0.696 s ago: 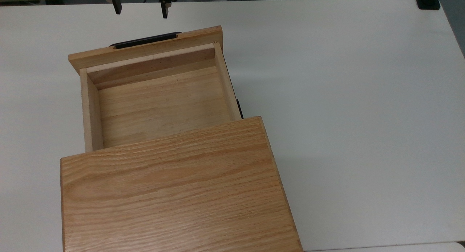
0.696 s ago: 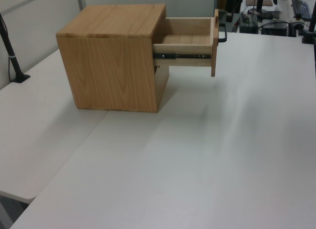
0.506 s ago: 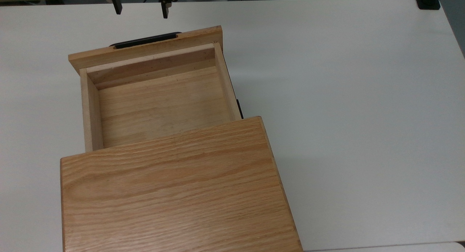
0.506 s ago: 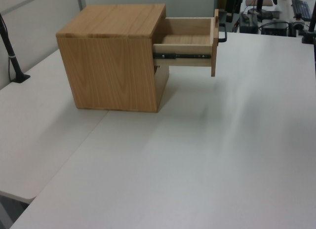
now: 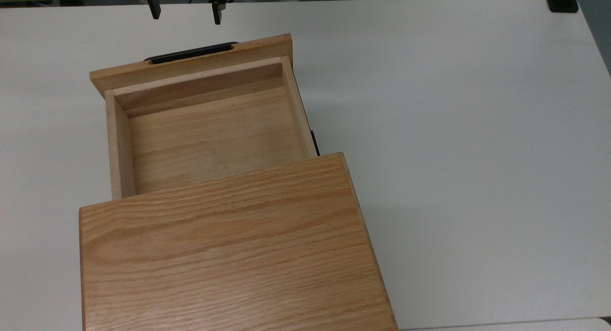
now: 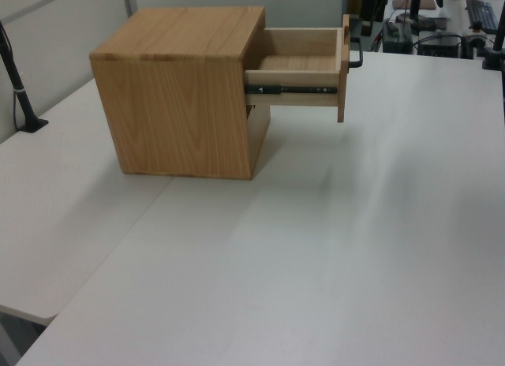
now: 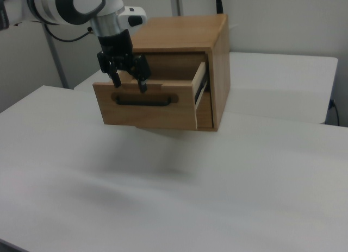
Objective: Close the drawer by sliding it
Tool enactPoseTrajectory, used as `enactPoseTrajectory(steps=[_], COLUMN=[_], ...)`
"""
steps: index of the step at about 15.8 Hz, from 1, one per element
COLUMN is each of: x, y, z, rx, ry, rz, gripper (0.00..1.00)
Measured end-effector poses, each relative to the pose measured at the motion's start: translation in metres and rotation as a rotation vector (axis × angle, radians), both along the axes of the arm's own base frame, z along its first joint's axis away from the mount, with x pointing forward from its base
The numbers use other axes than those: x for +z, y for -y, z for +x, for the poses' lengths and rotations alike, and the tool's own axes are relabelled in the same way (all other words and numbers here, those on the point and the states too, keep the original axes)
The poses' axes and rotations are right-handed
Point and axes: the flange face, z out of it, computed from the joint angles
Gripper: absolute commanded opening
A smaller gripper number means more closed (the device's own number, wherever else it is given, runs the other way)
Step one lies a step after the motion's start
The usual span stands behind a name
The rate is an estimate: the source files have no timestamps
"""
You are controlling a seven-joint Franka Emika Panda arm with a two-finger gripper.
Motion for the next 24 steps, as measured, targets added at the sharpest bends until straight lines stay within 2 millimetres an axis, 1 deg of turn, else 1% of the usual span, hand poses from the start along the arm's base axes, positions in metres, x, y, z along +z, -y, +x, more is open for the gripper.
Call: enactPoseTrajectory(steps=[11, 14, 15, 16, 18, 20, 21, 22, 23, 24], x=[0.0, -0.007, -0.011, -0.014, -0.018, -0.019, -0.019, -0.019, -0.02, -0.021], y=[0.001, 0.003, 0.005, 0.008, 0.012, 0.012, 0.013, 0.014, 0.015, 0.016], z=[0.0, -0.001, -0.001, -0.002, -0.003, -0.003, -0.003, -0.003, -0.004, -0.005], rx=[0.013, 0.143, 0.196, 0.237, 0.274, 0.286, 0.286, 0.285, 0.281, 0.279], ry=[-0.001, -0.021, -0.031, -0.039, -0.048, -0.05, -0.05, -0.054, -0.06, -0.065], rz=[-0.001, -0.012, -0.015, -0.018, -0.019, -0.02, -0.02, -0.019, -0.017, -0.016], gripper=[1.0, 1.0, 0.96, 0.95, 0.75, 0.44, 0.26, 0.14, 0.07, 0.05])
